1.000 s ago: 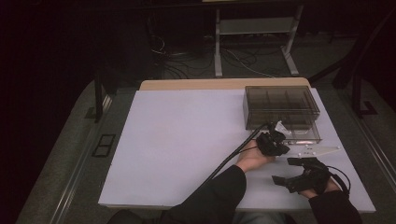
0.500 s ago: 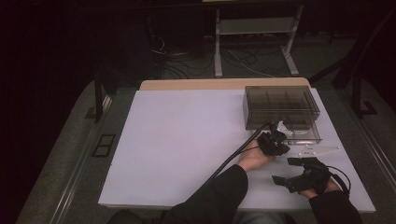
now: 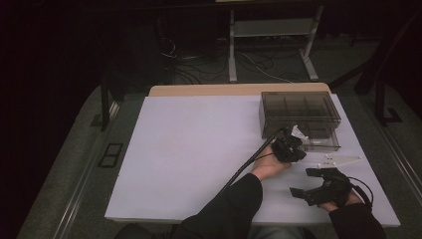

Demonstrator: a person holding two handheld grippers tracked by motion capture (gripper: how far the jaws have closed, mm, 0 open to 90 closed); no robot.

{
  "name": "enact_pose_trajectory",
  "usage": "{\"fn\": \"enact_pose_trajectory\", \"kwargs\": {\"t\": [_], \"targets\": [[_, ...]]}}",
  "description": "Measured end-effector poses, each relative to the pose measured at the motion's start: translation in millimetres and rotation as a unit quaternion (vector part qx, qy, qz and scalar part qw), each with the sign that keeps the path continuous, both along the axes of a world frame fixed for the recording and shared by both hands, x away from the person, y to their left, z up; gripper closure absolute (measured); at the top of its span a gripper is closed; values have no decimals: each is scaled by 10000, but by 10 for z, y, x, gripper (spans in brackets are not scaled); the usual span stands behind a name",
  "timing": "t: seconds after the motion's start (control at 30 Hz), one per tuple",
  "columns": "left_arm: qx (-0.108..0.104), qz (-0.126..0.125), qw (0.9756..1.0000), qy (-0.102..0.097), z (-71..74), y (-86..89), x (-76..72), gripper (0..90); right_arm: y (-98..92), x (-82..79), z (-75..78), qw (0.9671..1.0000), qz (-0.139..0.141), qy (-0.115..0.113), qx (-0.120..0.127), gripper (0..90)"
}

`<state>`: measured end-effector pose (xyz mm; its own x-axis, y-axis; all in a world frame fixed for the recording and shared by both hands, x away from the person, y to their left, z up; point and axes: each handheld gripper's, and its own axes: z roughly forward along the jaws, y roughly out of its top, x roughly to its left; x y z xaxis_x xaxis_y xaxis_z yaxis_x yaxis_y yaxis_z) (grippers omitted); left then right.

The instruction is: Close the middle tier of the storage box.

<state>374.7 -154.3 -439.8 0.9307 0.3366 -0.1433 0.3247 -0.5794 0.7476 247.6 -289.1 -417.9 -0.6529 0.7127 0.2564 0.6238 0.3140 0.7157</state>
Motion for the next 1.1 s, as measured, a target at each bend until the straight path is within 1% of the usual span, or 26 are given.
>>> {"fn": "enact_pose_trajectory", "kwargs": {"t": [0.07,0.13,0.2,0.23,0.27,0.3,0.33,0.5,0.53,0.57,0.63,0.67,0.77,0.83,0.87,0.9,1.03,1.07,1.1], "targets": [[-36,47,10000,33,1,3,1,890,-2,0,0,10000,5,7,4,0],[5,5,10000,-21,10,18,23,890,-2,0,0,10000,5,13,4,0],[-68,92,9999,13,7,17,26,890,0,1,-3,10000,12,-1,-3,0],[-53,85,9999,-23,11,23,41,890,1,1,-2,10000,6,1,-2,0],[-63,117,9999,21,15,25,45,890,1,1,-2,10000,6,1,-2,0],[-15,55,10000,-37,22,34,67,890,2,1,-2,10000,11,8,-2,0],[-66,128,9999,1,22,26,64,889,2,1,-2,10000,9,12,-4,0],[-41,127,9999,-65,42,23,105,889,4,4,-4,10000,21,22,1,0],[-62,166,9998,-27,40,24,103,890,6,4,-5,10000,20,25,-4,0],[-56,156,9998,-61,37,26,112,890,8,4,-5,10000,29,37,-3,0],[-87,193,9998,-1,35,26,110,890,10,5,-6,10000,40,32,-7,0],[-50,166,9998,-34,41,31,115,890,17,6,-8,10000,47,30,-9,0],[-54,162,9998,-67,48,34,129,890,20,6,-8,10000,49,40,-12,0],[-99,215,9997,-25,49,38,131,890,20,4,-8,10000,50,37,-12,0],[-95,198,9997,-71,50,43,142,889,19,1,-6,10000,38,46,-12,0],[-125,252,9996,-32,44,42,145,890,16,2,-6,10000,40,39,-7,0],[-161,286,9995,-20,38,40,163,889,25,1,-7,10000,36,53,-11,0],[-145,263,9995,-70,40,39,176,890,26,1,-6,10000,41,53,-7,0],[-146,292,9995,-53,40,36,177,890,26,1,-6,10000,41,53,-7,0]]}}
